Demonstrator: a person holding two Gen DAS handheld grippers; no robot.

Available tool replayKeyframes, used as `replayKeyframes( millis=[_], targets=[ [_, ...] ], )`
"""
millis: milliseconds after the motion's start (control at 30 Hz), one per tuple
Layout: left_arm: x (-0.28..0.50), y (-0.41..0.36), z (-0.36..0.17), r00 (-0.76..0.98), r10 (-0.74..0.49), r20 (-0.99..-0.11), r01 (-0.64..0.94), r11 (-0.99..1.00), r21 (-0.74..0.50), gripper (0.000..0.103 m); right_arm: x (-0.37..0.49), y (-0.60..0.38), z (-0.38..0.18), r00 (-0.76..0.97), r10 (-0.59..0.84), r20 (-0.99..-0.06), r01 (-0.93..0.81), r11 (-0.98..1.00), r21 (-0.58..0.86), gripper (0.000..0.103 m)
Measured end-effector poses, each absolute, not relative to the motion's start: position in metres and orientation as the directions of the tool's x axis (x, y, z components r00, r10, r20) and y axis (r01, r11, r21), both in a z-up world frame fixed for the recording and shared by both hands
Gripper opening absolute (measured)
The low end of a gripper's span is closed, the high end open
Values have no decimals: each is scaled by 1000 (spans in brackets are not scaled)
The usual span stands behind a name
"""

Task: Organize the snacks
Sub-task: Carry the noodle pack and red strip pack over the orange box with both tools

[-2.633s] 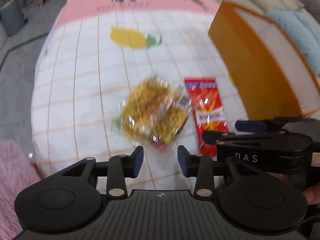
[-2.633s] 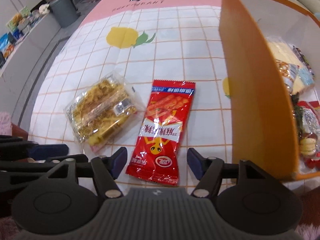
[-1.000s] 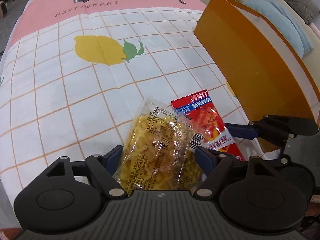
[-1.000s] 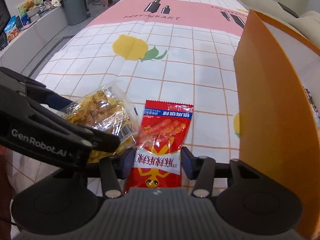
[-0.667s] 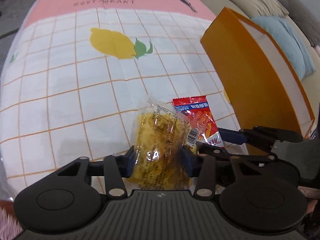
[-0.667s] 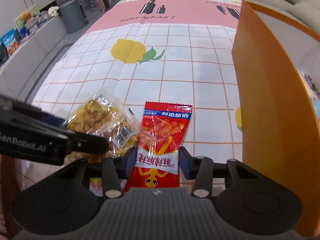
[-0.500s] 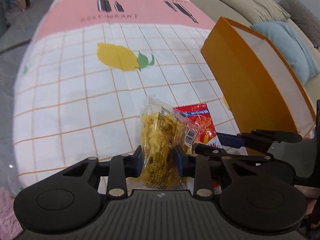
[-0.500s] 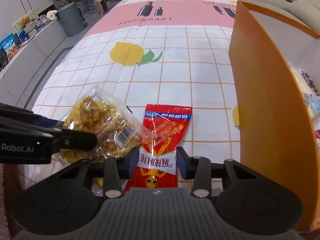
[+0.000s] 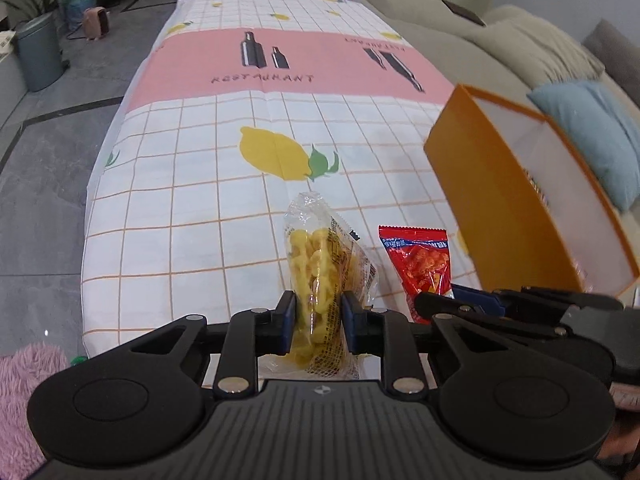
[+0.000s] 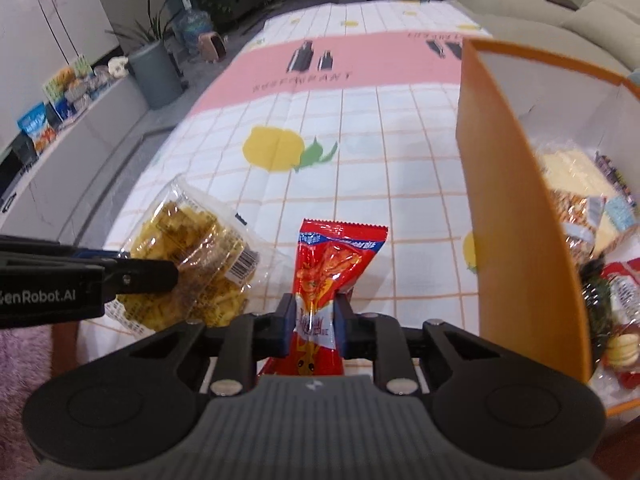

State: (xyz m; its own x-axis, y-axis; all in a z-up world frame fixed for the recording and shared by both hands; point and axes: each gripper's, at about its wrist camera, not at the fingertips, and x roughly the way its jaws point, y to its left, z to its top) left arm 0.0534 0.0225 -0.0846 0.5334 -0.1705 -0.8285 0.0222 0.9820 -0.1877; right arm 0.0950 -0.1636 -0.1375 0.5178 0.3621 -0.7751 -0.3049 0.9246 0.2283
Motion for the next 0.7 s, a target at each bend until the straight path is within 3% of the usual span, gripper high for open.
replayKeyframes(
  millis=[333,700],
  targets=[
    [55,14,-47,608,-192,-771,37,976,-214,26,79,-169,-101,589,384,-711,-326,918,225,18],
    [87,-41,13,669,-296,-682,200,955,-219,25,75,-217,-47,709,307,-635,-292,947,132,18]
  ],
)
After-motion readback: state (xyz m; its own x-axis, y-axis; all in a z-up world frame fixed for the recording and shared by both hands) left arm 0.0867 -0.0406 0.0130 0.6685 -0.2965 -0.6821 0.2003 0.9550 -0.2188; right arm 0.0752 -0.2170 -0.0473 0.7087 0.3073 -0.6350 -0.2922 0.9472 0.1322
